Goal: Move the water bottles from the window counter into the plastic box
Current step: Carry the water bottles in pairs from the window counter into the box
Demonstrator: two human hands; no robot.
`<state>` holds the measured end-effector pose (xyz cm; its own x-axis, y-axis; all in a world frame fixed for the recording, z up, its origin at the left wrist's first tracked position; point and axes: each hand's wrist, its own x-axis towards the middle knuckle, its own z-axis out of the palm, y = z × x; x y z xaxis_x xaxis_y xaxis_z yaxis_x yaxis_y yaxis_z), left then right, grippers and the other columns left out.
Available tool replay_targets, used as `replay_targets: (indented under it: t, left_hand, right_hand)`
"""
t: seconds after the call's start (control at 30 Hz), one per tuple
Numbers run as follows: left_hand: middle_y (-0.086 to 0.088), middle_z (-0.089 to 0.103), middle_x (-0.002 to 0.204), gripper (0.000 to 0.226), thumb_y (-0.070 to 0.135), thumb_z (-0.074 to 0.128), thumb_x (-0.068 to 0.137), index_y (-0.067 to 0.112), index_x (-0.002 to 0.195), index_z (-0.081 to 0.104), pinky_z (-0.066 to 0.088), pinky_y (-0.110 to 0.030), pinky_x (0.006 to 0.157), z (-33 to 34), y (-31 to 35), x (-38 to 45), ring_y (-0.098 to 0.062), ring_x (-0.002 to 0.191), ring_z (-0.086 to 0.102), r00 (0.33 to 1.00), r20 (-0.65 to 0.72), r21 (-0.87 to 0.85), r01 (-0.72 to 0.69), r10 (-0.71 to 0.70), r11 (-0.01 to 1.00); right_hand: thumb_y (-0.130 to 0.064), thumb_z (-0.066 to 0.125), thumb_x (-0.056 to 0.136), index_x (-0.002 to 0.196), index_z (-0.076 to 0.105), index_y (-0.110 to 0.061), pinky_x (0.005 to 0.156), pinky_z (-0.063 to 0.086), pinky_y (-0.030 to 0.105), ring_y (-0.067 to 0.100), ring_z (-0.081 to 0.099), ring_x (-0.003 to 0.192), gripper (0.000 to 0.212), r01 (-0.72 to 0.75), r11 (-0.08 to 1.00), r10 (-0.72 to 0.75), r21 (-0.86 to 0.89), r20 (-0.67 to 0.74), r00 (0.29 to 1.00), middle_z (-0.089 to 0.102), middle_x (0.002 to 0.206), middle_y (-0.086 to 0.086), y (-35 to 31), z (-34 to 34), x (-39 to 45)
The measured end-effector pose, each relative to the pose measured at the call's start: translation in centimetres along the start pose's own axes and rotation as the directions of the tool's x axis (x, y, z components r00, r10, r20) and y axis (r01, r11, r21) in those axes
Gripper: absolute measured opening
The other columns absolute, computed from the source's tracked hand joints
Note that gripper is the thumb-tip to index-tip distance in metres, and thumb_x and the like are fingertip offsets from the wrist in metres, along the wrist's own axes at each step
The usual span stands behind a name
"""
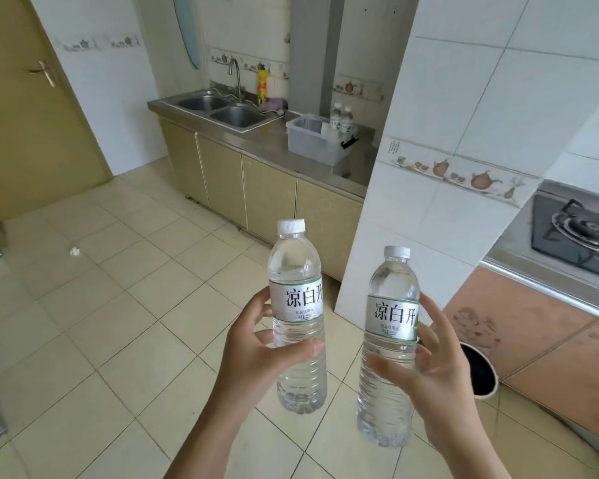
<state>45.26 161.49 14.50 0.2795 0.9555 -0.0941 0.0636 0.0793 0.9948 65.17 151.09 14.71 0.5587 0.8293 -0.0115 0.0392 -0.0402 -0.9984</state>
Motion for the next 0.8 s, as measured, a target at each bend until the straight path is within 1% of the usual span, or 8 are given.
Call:
replay_targets:
  t: [0.1, 0.27, 0.37, 0.47, 0.53, 0.6, 0.7, 0.8]
  left_hand:
    - [0.011, 0.068, 0.117, 0.079, 0.032, 0.093, 0.047, 0.042, 0.119, 0.062, 0.056, -0.055, 0.088, 0.3, 0.3, 5.6, -0.019, 0.098, 0.073, 1.000, 0.012, -0.008, 0.010, -0.010, 1.000]
    - [0.011, 0.069, 0.115, 0.075, 0.028, 0.092, 0.048, 0.039, 0.117, 0.064, 0.057, -0.054, 0.087, 1.0, 0.5, 15.8, -0.017, 0.094, 0.073, 1.000, 0.005, -0.018, 0.028, -0.028, 0.999]
    - [0.011, 0.069, 0.115, 0.075, 0.032, 0.092, 0.047, 0.042, 0.116, 0.063, 0.056, -0.055, 0.088, 1.3, 1.1, 22.3, -0.018, 0.096, 0.073, 0.999, -0.019, 0.014, 0.036, -0.035, 0.999]
    - [0.011, 0.069, 0.115, 0.076, 0.033, 0.091, 0.046, 0.045, 0.116, 0.062, 0.057, -0.055, 0.087, 1.2, 2.2, 28.5, -0.019, 0.096, 0.072, 0.999, -0.025, 0.043, 0.045, -0.044, 0.998]
    - [0.011, 0.069, 0.114, 0.075, 0.033, 0.091, 0.046, 0.044, 0.116, 0.062, 0.057, -0.054, 0.087, 1.0, 2.9, 32.5, -0.018, 0.095, 0.073, 0.998, -0.036, 0.044, 0.047, -0.046, 0.998]
    - [0.012, 0.070, 0.113, 0.076, 0.031, 0.091, 0.046, 0.043, 0.115, 0.063, 0.058, -0.052, 0.087, 0.8, 3.5, 36.3, -0.016, 0.092, 0.074, 0.997, -0.055, 0.031, 0.052, -0.050, 0.998]
    - [0.012, 0.070, 0.111, 0.078, 0.032, 0.091, 0.043, 0.043, 0.115, 0.063, 0.058, -0.049, 0.086, 0.1, 4.0, 41.7, -0.015, 0.092, 0.074, 0.996, -0.064, 0.016, 0.056, -0.055, 0.998]
    - [0.011, 0.070, 0.112, 0.078, 0.033, 0.092, 0.044, 0.043, 0.115, 0.063, 0.059, -0.050, 0.086, -1.0, 4.2, 47.2, -0.016, 0.095, 0.073, 0.998, -0.045, 0.028, 0.042, -0.041, 0.999]
  right_hand:
    - [-0.007, 0.093, 0.048, 0.125, 0.045, -0.058, 0.088, 0.051, 0.057, 0.024, 0.063, 0.109, 0.104, -0.003, 1.000, 0.003, -0.008, 0.003, 1.000, 0.064, 0.124, -0.003, -0.1, 1.6, 5.3]
    - [-0.001, 0.089, 0.053, 0.127, 0.043, -0.057, 0.088, 0.051, 0.056, 0.016, 0.062, 0.109, 0.104, -0.019, 1.000, 0.019, -0.023, 0.009, 1.000, 0.062, 0.124, -0.006, 0.3, 4.4, 15.4]
    - [0.002, 0.088, 0.054, 0.126, 0.044, -0.056, 0.086, 0.052, 0.055, 0.015, 0.062, 0.106, 0.102, -0.024, 1.000, 0.024, -0.005, 0.008, 1.000, 0.063, 0.120, -0.007, 0.4, 6.1, 22.2]
    - [0.004, 0.087, 0.056, 0.125, 0.045, -0.055, 0.082, 0.054, 0.048, 0.012, 0.064, 0.101, 0.100, -0.032, 0.999, 0.032, -0.001, 0.026, 0.999, 0.066, 0.112, -0.010, 0.0, 8.0, 28.6]
    - [0.005, 0.086, 0.056, 0.127, 0.045, -0.053, 0.080, 0.054, 0.044, 0.010, 0.065, 0.098, 0.100, -0.026, 1.000, 0.026, -0.010, 0.048, 0.999, 0.067, 0.110, -0.009, -0.6, 9.3, 32.7]
    - [0.006, 0.086, 0.056, 0.128, 0.045, -0.051, 0.077, 0.053, 0.038, 0.006, 0.066, 0.094, 0.100, -0.010, 1.000, 0.011, -0.021, 0.066, 0.998, 0.068, 0.107, -0.014, -1.2, 10.7, 36.5]
    - [0.011, 0.084, 0.056, 0.129, 0.046, -0.045, 0.069, 0.051, 0.029, 0.001, 0.067, 0.089, 0.099, 0.006, 1.000, -0.004, -0.018, 0.091, 0.996, 0.068, 0.103, -0.024, -1.8, 13.0, 41.9]
    - [0.016, 0.081, 0.057, 0.126, 0.046, -0.043, 0.060, 0.052, 0.017, 0.000, 0.068, 0.084, 0.097, 0.015, 1.000, -0.014, -0.009, 0.100, 0.995, 0.069, 0.098, -0.026, -1.8, 15.7, 46.9]
